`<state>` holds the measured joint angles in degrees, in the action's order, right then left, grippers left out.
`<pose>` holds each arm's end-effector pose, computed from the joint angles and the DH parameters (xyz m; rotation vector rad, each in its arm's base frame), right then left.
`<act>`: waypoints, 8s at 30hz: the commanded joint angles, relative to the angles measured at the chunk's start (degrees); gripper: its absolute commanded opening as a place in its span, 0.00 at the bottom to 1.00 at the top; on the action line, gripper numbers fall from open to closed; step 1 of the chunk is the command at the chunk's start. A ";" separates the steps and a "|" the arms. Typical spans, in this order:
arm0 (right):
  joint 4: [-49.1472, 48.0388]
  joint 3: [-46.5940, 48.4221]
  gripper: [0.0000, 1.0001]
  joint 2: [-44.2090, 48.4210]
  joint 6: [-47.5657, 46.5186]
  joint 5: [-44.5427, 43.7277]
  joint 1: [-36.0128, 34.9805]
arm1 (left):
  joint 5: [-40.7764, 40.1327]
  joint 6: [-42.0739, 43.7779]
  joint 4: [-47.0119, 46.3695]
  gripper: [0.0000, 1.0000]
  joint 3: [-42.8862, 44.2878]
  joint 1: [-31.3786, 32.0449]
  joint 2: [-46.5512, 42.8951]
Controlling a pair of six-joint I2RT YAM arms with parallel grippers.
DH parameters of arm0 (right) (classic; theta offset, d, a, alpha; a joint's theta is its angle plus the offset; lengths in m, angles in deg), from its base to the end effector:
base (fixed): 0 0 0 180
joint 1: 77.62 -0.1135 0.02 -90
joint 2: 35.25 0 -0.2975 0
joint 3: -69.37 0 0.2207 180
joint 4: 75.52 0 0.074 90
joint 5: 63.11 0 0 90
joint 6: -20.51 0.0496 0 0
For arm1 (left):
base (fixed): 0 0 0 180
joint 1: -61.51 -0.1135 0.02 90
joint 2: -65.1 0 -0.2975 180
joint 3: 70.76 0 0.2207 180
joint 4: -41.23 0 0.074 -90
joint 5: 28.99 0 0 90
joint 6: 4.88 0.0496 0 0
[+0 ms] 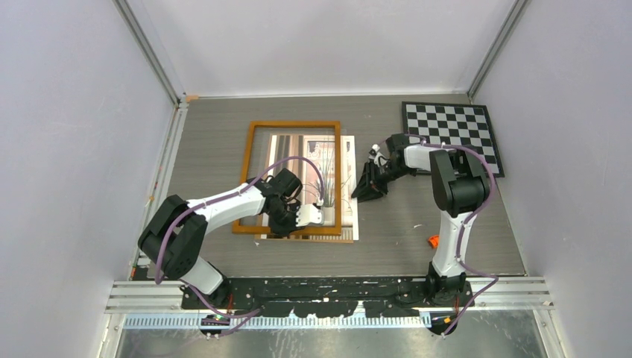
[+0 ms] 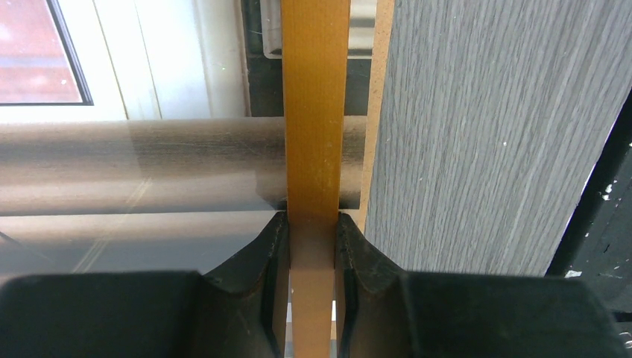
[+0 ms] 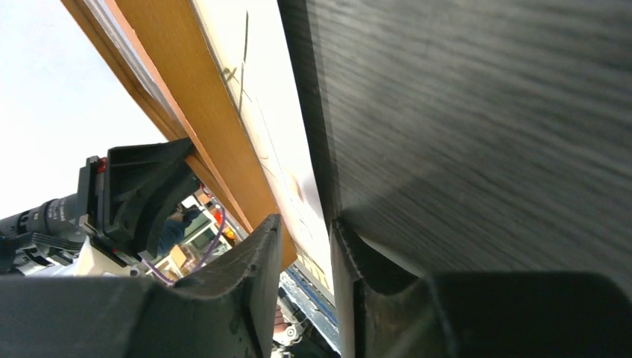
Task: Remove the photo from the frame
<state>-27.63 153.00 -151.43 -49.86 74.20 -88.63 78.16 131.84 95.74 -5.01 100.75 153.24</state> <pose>0.3417 0.1036 0.1556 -0.1086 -2.8104 -1.2495 0.1781 -0.1644 0.2085 1.9908 2.0636 -0.4099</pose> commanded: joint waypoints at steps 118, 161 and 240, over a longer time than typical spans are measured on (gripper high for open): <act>36.73 17.47 0.00 27.80 -26.59 -8.14 13.88 | 6.61 -29.92 4.23 1.00 24.02 -30.31 1.74; 23.47 33.71 0.00 36.09 -18.18 -6.57 1.49 | 22.54 -51.62 -7.36 0.93 25.42 -40.43 12.89; 7.78 28.98 0.01 -8.19 -2.87 -5.43 -6.62 | 23.01 -60.87 -4.01 1.00 19.34 -45.00 6.18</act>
<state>-17.90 178.81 -159.41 -53.44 68.10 -94.53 101.09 69.55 91.66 11.66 56.16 159.58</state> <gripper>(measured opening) 0.017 0.996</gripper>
